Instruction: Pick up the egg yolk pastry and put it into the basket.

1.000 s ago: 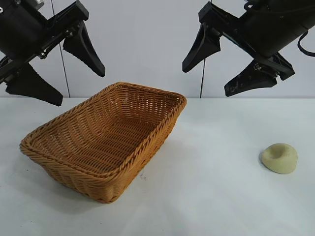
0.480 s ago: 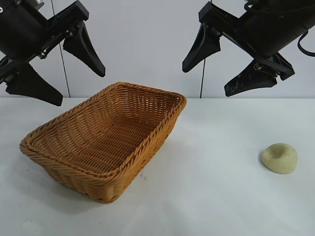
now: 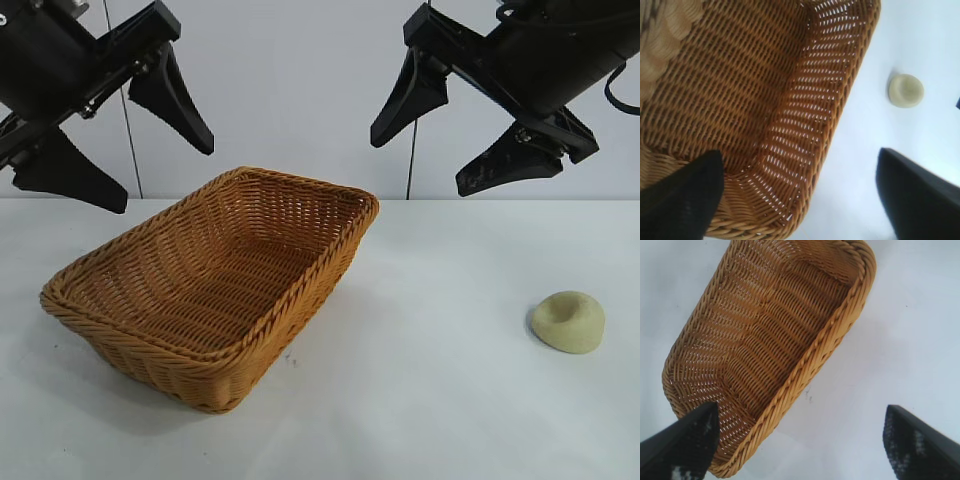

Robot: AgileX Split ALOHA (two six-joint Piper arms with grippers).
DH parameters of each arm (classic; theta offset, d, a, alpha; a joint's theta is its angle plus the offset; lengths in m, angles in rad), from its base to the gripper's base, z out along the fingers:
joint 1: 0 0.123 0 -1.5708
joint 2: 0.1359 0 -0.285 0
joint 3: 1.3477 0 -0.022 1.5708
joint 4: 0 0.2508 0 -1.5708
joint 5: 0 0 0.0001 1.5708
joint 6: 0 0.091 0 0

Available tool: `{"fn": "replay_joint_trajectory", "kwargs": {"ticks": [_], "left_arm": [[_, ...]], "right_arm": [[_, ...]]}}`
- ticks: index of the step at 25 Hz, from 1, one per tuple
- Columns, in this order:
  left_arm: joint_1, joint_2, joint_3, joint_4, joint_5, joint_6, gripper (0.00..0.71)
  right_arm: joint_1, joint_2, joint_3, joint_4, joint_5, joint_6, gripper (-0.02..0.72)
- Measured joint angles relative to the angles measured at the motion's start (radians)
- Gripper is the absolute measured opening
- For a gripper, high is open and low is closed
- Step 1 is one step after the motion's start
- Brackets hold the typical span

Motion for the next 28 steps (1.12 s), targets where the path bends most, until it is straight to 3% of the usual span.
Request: {"fn": "replay_joint_trajectory", "kwargs": {"ticks": [5,11,15,23,28], "left_arm": [[0.000,-0.005,0.000,0.013,0.021,-0.019,0.601],[-0.012,-0.104,0.012,0.170,0.053,-0.202,0.601],[-0.073,-0.182,0.058,0.313,0.069,-0.408,0.601],[-0.244,-0.220,0.120,0.606,0.080,-0.945,0.601],[-0.278,-0.218,0.139,0.707,0.057,-1.275,0.601]], "right_arm": [[0.000,0.000,0.000,0.000,0.000,0.000,0.637],[0.000,0.000,0.000,0.000,0.000,0.000,0.637],[0.000,0.000,0.000,0.000,-0.006,0.000,0.637],[0.000,0.000,0.000,0.000,-0.006,0.000,0.637],[0.000,0.000,0.000,0.000,-0.006,0.000,0.637]]}}
